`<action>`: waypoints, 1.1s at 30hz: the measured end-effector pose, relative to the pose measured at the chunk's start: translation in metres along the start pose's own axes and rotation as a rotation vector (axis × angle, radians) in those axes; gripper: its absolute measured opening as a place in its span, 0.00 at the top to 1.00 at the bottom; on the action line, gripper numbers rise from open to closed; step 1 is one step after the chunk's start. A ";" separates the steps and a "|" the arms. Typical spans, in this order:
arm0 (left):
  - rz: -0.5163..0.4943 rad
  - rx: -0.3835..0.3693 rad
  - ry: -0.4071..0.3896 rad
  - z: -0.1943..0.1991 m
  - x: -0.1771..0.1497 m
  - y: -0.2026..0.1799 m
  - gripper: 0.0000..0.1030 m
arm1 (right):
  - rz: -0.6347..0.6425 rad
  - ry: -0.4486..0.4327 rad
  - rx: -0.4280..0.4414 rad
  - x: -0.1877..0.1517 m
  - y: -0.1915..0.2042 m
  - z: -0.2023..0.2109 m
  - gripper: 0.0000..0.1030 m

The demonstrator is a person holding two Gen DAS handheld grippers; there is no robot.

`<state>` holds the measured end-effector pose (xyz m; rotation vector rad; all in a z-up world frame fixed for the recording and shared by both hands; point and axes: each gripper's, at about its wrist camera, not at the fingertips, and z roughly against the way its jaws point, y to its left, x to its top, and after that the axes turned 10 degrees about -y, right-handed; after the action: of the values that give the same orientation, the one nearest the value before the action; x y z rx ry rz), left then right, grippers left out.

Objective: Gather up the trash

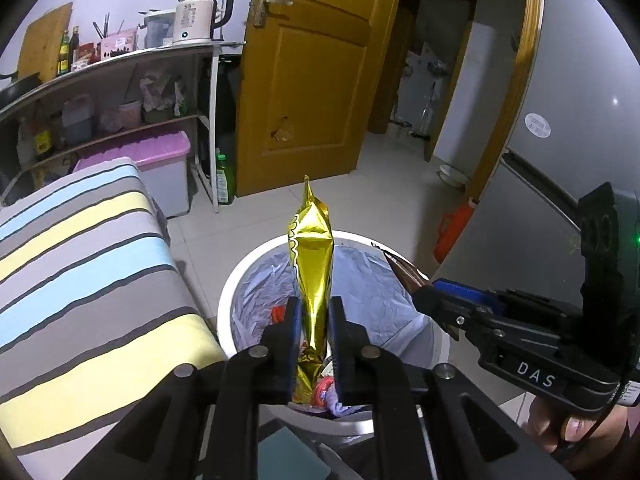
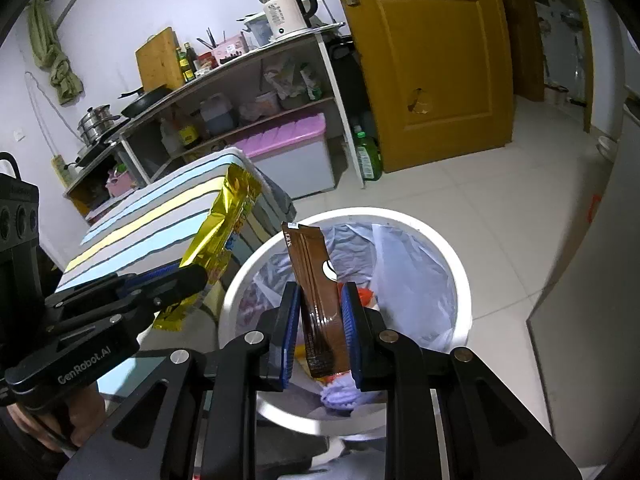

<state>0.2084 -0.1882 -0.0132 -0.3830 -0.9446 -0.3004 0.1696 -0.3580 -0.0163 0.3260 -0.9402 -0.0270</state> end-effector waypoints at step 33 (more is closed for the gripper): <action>0.029 0.028 -0.111 0.084 -0.005 0.005 0.77 | 0.138 -0.064 -0.013 -0.008 0.059 0.054 0.71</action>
<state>0.1473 -0.1462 0.0260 -0.3906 -1.0499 -0.2408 0.1150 -0.3143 0.0237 0.2493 -1.0243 0.0830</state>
